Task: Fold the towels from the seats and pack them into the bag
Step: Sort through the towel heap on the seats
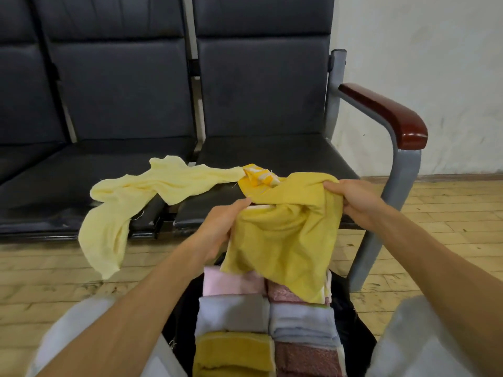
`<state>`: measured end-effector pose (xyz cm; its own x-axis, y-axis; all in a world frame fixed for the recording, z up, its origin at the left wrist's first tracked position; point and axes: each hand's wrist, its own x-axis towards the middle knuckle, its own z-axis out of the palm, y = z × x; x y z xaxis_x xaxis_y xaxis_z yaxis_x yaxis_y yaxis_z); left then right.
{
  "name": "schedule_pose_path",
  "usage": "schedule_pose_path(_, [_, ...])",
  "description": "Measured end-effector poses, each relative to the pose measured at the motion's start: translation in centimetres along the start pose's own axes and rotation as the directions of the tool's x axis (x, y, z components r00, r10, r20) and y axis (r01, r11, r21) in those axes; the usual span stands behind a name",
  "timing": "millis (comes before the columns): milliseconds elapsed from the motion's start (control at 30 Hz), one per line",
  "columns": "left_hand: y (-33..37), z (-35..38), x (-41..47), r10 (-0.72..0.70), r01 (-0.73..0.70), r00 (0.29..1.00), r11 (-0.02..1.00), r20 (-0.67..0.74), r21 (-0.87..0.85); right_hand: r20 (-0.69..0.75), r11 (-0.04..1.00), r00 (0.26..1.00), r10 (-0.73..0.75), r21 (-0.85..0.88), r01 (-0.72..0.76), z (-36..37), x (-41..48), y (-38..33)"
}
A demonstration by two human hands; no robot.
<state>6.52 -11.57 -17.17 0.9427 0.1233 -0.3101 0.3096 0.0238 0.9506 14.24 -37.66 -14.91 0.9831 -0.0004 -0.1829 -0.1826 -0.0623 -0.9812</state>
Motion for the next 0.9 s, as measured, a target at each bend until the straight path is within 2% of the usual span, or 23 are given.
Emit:
schedule_pose_path(67, [-0.2, -0.4, 0.1, 0.037, -0.038, 0.999, 0.998, 0.036, 0.041, 0.055, 1.0, 0.998, -0.007, 0.021, 0.005, 1.2, -0.4, -0.1])
schedule_pose_path(200, [-1.1, -0.9, 0.8, 0.04, -0.04, 0.999, 0.991, -0.001, 0.126, 0.114, 1.0, 0.993, -0.016, 0.026, 0.013, 2.6, -1.3, -0.6])
schedule_pose_path(333, [-1.3, -0.3, -0.1, -0.081, 0.067, 0.993, 0.986, 0.09, 0.15, 0.162, 0.998, 0.987, 0.015, 0.053, -0.024, 2.8, -2.0, 0.0])
schedule_pose_path(500, [-2.1, 0.5, -1.7, -0.201, 0.195, 0.964, 0.979, 0.174, 0.055, 0.239, 0.988, 0.969, 0.06, 0.125, -0.092, 3.6, -3.2, -0.3])
schedule_pose_path(600, [-1.7, 0.6, -2.5, -0.155, 0.141, 0.974, 0.986, 0.166, 0.093, 0.241, 0.984, 0.969, 0.051, 0.153, -0.089, 3.3, -3.8, -0.7])
schedule_pose_path(733, [0.3, -0.4, -3.3, -0.096, 0.106, 0.989, 0.991, 0.112, -0.088, 0.145, 0.965, 0.987, 0.069, 0.24, -0.102, 1.9, -4.0, -1.1])
schedule_pose_path(900, [2.2, -2.7, -4.3, 0.046, -0.046, 0.999, 0.972, -0.004, -0.231, 0.061, 0.938, 0.992, 0.109, 0.325, -0.123, 0.9, -5.2, -2.3])
